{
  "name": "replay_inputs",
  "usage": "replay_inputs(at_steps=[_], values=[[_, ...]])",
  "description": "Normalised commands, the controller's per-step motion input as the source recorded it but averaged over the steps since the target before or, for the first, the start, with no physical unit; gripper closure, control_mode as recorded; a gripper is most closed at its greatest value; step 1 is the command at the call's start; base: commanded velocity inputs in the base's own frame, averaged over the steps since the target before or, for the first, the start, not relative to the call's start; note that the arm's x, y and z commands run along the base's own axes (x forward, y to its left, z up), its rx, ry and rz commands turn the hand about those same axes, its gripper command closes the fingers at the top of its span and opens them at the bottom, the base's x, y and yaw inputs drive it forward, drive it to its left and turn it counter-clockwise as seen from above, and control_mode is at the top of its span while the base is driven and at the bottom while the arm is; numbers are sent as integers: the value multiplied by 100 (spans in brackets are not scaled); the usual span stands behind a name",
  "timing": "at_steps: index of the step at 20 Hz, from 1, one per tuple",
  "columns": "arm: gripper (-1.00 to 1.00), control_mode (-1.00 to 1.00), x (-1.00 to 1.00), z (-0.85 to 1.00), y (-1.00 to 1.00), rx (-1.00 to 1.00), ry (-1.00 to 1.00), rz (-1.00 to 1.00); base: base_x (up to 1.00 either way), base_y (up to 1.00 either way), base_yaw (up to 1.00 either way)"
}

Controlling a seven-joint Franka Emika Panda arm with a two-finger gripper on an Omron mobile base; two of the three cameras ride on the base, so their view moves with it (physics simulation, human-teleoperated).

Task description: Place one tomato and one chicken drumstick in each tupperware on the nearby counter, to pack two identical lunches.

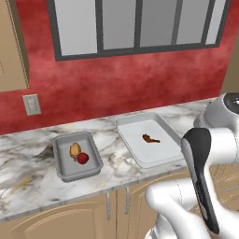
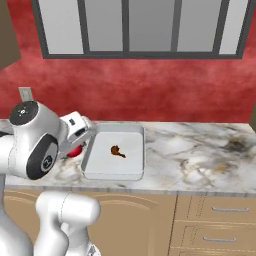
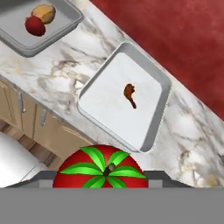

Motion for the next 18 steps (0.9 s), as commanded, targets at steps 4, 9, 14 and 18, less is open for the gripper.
replay_inputs(at_steps=[4, 9, 14, 18], values=[[100, -100, 83, -82, 10, 1, 30, 0, 0, 0, 0], [100, -100, 90, -73, 1, 2, 21, 0, 0, 0, 0], [100, -100, 88, -64, 0, 3, 11, 0, 0, 0, 0], [100, -100, 85, -62, 0, 1, 9, 0, 0, 0, 0]])
